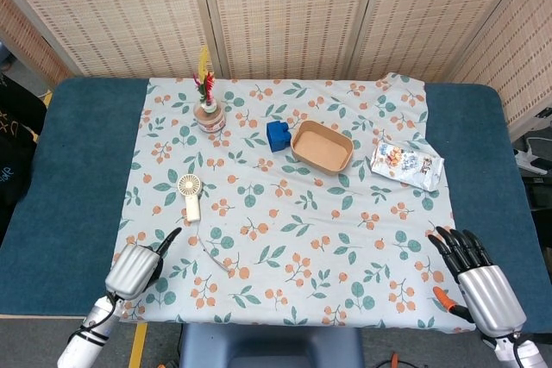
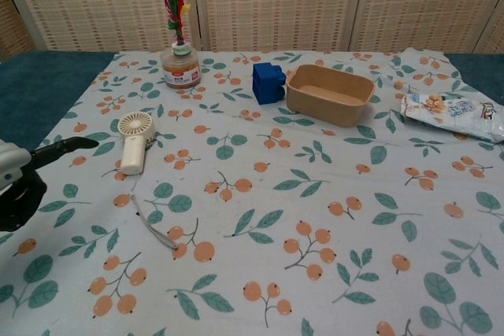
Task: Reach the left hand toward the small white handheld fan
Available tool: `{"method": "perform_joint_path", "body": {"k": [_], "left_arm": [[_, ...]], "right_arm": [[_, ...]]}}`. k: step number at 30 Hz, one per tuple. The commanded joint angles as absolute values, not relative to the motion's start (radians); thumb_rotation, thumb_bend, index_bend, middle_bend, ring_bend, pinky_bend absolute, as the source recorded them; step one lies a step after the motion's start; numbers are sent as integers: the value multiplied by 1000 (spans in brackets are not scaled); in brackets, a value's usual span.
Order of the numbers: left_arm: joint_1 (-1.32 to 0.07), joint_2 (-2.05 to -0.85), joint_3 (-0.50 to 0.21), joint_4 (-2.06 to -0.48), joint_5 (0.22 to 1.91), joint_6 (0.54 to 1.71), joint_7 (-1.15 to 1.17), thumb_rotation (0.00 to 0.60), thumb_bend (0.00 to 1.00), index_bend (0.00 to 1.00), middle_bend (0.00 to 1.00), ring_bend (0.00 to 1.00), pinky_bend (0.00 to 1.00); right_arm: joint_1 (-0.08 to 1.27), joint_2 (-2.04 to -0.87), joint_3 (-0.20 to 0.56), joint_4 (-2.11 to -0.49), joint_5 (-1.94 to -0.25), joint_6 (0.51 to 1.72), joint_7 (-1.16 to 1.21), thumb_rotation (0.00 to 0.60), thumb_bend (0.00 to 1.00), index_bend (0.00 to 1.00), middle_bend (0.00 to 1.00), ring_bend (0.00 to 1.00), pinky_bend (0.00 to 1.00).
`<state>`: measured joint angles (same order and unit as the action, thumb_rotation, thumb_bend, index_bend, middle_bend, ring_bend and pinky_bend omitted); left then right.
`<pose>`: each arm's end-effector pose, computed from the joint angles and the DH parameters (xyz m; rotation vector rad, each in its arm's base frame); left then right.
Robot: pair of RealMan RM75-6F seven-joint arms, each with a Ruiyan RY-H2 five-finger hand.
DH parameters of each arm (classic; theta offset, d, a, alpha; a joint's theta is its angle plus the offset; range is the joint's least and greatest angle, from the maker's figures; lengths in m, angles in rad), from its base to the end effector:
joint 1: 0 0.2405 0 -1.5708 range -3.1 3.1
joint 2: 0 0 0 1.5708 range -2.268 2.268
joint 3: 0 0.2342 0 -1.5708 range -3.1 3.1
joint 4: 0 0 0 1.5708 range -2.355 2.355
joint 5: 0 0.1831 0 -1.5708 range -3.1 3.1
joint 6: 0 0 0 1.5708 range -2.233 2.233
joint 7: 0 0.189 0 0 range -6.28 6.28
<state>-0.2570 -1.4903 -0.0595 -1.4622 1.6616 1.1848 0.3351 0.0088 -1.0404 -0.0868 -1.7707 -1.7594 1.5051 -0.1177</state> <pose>-0.2080 0.2503 0.0174 -1.8657 -0.7412 -0.8647 -0.2383 -0.1707 0.1493 1.6270 -0.9020 0.8988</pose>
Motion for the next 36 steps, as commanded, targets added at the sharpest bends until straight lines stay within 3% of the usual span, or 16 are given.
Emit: {"method": "perform_joint_path", "body": {"k": [1, 9, 36], "left_arm": [[-327, -1564, -111, -1378, 1596, 1114, 332, 600, 841, 25, 887, 765, 892], [-413, -1635, -138, -1245, 1520, 1030, 305, 600, 883, 25, 910, 772, 898], [-508, -1680, -110, -1096, 1434, 1000, 275, 600, 882, 17, 918, 778, 902]], "right_arm": [[14, -1053, -68, -1765, -1719, 1490, -137, 600, 184, 0, 0, 0, 0], [27, -1069, -49, -1759, -1665, 1457, -163, 600, 184, 0, 0, 0, 0], [36, -1082, -42, -1754, -1635, 1446, -188, 600, 184, 0, 0, 0, 0]]}}
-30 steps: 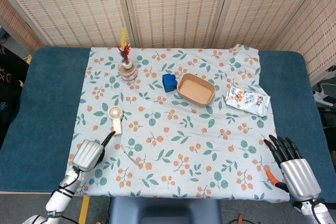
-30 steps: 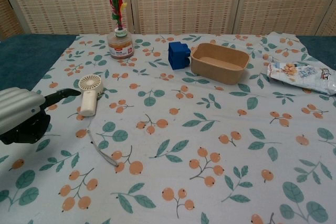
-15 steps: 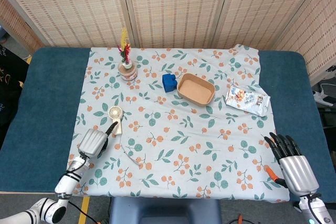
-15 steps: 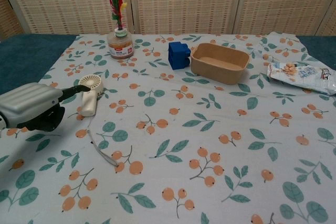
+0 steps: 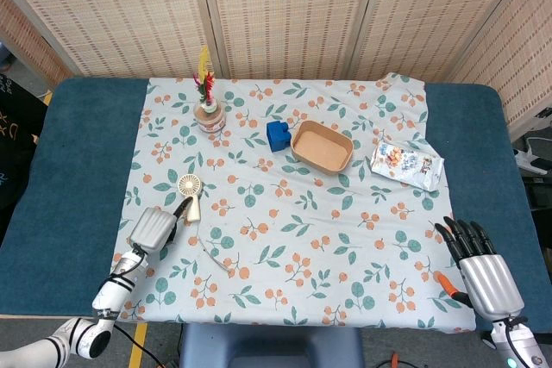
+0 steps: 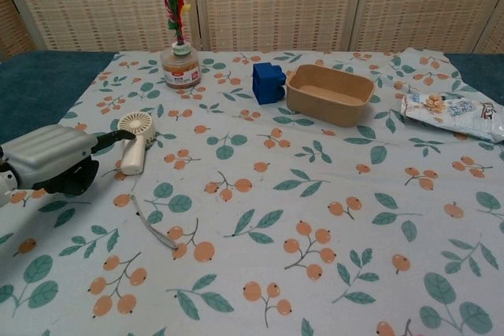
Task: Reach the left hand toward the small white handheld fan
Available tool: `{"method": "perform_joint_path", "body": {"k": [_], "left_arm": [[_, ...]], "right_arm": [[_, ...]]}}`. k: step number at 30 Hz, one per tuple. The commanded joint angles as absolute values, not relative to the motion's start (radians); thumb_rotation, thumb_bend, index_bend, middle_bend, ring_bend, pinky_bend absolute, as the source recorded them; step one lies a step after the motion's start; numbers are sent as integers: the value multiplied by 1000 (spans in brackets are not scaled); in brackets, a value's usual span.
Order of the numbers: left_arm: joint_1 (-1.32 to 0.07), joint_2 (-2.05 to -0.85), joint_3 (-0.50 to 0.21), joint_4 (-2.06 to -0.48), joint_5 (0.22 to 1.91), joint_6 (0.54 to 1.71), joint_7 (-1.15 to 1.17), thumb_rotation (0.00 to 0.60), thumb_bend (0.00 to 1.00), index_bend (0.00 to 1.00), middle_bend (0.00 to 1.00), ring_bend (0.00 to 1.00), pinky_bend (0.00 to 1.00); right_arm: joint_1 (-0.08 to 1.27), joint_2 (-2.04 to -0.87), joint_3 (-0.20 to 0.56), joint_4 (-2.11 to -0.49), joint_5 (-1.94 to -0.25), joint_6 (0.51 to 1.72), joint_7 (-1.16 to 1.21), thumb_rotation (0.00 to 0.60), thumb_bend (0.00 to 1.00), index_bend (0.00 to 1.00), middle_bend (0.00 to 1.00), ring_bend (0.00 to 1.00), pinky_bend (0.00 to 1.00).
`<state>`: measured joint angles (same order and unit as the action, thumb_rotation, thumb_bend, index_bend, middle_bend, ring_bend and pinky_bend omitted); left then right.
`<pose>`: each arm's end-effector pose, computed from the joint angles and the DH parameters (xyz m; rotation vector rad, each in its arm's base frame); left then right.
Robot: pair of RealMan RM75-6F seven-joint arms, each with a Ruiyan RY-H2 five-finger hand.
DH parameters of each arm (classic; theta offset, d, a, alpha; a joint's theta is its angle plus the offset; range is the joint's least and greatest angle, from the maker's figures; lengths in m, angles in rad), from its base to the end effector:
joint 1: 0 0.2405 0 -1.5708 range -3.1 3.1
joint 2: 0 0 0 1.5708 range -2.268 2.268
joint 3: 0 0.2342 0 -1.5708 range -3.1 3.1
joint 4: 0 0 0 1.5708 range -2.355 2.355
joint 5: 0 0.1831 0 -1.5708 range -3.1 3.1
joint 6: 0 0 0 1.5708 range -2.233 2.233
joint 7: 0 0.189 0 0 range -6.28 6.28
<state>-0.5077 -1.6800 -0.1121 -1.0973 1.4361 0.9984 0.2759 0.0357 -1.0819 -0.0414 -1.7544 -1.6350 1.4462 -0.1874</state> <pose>-0.2222 0.3339 -0.0251 -1.8775 -0.7465 -0.7123 -0.2544 -0.1879 0.1432 1.5785 -0.8999 0.8073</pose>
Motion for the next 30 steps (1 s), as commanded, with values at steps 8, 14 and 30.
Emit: {"method": "perform_joint_path", "body": {"k": [8, 14, 30], "left_arm": [[-514, -1678, -95, -1087, 1422, 1004, 269, 600, 880, 16, 918, 779, 902], [-520, -1679, -78, -1085, 1420, 1000, 285, 600, 878, 22, 919, 779, 903], [-515, -1641, -62, -1157, 1442, 1080, 321, 600, 875, 2, 916, 782, 903]], "right_arm": [[36, -1085, -44, -1755, -1636, 1447, -195, 600, 184, 0, 0, 0, 0], [34, -1083, -43, -1756, -1636, 1453, -192, 600, 184, 0, 0, 0, 0], [29, -1076, -48, -1760, -1650, 1470, -184, 600, 184, 0, 0, 0, 0]]}}
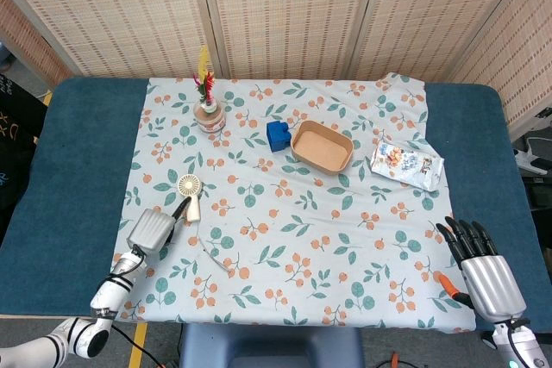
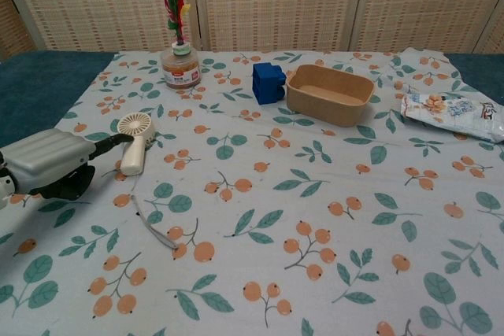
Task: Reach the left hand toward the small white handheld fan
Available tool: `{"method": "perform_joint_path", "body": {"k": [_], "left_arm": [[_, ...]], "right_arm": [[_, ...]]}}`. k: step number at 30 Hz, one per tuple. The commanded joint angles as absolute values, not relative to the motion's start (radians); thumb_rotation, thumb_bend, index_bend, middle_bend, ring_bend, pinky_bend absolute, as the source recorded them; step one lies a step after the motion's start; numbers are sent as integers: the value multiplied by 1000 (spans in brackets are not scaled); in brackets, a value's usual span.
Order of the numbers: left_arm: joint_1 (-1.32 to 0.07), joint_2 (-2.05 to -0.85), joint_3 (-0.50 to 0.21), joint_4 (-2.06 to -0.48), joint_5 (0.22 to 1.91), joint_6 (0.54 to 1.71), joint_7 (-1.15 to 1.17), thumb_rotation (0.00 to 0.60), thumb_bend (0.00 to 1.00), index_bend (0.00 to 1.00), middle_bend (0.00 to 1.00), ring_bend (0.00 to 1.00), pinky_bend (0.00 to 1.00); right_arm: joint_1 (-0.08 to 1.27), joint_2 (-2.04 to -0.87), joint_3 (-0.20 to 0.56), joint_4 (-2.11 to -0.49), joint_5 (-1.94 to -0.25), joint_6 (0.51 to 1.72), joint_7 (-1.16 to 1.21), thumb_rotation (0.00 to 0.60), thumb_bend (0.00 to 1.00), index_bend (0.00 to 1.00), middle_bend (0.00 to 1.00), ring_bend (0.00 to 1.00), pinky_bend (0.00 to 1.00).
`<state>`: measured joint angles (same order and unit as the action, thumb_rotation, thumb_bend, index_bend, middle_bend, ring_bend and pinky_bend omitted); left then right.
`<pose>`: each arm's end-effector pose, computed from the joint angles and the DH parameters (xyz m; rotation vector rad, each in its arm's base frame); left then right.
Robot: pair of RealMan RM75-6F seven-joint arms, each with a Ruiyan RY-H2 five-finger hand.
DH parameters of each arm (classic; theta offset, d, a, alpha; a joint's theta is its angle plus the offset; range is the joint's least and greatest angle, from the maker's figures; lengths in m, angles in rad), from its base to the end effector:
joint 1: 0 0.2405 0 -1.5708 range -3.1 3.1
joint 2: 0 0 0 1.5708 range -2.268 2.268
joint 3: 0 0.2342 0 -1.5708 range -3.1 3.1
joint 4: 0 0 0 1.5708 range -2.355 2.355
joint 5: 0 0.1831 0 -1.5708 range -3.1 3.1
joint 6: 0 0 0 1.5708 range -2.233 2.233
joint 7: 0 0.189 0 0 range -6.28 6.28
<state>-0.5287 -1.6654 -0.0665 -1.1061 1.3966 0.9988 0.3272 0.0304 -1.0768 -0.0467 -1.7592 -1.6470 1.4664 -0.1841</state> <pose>-0.2266 0.3319 -0.0269 -1.9121 -0.7054 -0.6500 -0.2521 -0.1858 0.1463 1.5726 -0.8913 0.8216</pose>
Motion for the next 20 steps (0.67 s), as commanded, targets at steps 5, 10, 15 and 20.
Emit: {"method": "perform_joint_path", "body": {"k": [5, 10, 15, 20], "left_arm": [[-454, -1527, -28, -1360, 1572, 1296, 318, 600, 743, 0, 829, 765, 888], [-292, -1317, 109, -1639, 1654, 1487, 284, 600, 485, 0, 431, 410, 628], [-77, -1154, 254, -1700, 1680, 1715, 162, 587, 362, 0, 0, 0, 117], [-10, -1062, 270, -1709, 1680, 1793, 31, 417, 334, 0, 0, 0, 73]], "right_arm": [[24, -1071, -57, -1765, -1670, 1481, -179, 600, 184, 0, 0, 0, 0], [17, -1056, -69, -1772, -1699, 1498, -160, 600, 184, 0, 0, 0, 0], [10, -1034, -77, -1788, -1705, 1508, -129, 600, 184, 0, 0, 0, 0], [5, -1019, -93, -1806, -1720, 1505, -101, 600, 184, 0, 0, 0, 0]]}}
